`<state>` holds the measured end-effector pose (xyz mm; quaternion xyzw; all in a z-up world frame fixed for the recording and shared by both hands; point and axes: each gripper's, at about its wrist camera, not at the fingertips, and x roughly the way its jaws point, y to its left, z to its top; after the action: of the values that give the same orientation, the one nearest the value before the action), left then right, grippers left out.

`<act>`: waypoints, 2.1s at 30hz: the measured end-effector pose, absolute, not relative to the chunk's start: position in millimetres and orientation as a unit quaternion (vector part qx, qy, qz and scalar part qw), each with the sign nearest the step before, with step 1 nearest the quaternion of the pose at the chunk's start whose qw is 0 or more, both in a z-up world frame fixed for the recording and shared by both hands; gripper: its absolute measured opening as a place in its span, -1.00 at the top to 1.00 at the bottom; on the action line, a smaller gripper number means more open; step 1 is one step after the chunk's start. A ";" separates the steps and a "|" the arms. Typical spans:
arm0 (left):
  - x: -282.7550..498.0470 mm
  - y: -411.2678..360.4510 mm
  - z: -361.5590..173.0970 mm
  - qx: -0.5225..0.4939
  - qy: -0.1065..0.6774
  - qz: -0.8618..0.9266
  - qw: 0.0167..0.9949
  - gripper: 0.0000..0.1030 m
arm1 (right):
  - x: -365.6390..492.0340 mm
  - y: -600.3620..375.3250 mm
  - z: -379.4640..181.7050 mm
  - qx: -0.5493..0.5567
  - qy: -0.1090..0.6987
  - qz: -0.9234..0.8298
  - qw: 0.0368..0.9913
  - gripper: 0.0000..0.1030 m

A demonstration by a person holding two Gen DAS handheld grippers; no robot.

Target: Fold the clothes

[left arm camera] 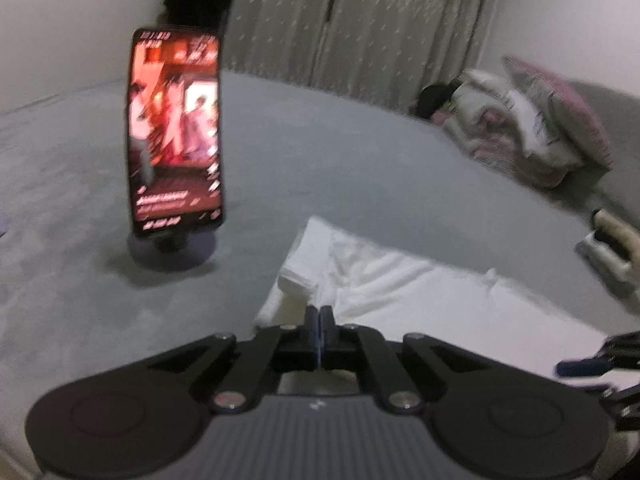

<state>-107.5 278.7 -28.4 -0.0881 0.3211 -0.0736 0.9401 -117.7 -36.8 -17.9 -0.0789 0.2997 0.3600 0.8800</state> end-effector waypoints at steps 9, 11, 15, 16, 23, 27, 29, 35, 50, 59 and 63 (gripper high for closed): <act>-104.2 268.0 -30.6 -0.039 0.336 -0.075 0.938 0.83 | -116.1 -32.9 -28.7 -0.106 0.321 0.348 0.874 0.37; -106.2 268.2 -24.7 -0.034 0.324 -0.075 0.942 0.69 | -116.7 -37.7 -24.9 -0.095 0.314 0.343 0.880 0.37; -114.8 263.2 -10.1 -0.003 0.270 -0.075 0.960 0.69 | -109.6 -52.2 -20.8 -0.072 0.301 0.306 0.900 0.37; -115.8 260.1 -7.2 0.006 0.255 -0.079 0.964 0.69 | -106.9 -55.3 -20.8 -0.068 0.299 0.293 0.905 0.38; -81.1 219.6 -10.8 0.045 0.252 -0.128 0.958 0.80 | -89.0 -65.1 -24.0 -0.049 0.298 0.234 0.924 0.37; -56.0 209.1 -20.7 0.052 0.252 -0.122 0.959 0.85 | -82.5 -66.3 -26.9 -0.050 0.297 0.216 0.929 0.37; -43.8 208.2 -26.6 0.050 0.257 -0.111 0.959 0.86 | -78.9 -67.9 -28.7 -0.050 0.296 0.206 0.931 0.38; -10.2 224.4 -51.3 0.030 0.294 -0.048 0.954 0.95 | -65.6 -79.3 -37.1 -0.039 0.308 0.171 0.935 0.38; -26.2 229.1 -49.5 0.019 0.299 -0.036 0.953 0.91 | -82.8 -128.3 -46.3 -0.043 0.312 0.112 0.943 0.30; -45.4 223.6 -24.7 -0.037 0.287 -0.071 0.954 0.90 | -123.0 -199.0 -19.5 -0.001 0.294 0.018 0.956 0.30; -51.2 202.5 -19.3 -0.027 0.293 -0.107 0.950 0.80 | -134.1 -224.8 -9.1 0.006 0.308 -0.030 0.951 0.30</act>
<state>-51.2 202.5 -19.3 -0.0268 0.2927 -0.1071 0.9498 -134.1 -224.8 -9.1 0.0056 0.3083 -0.0301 0.9508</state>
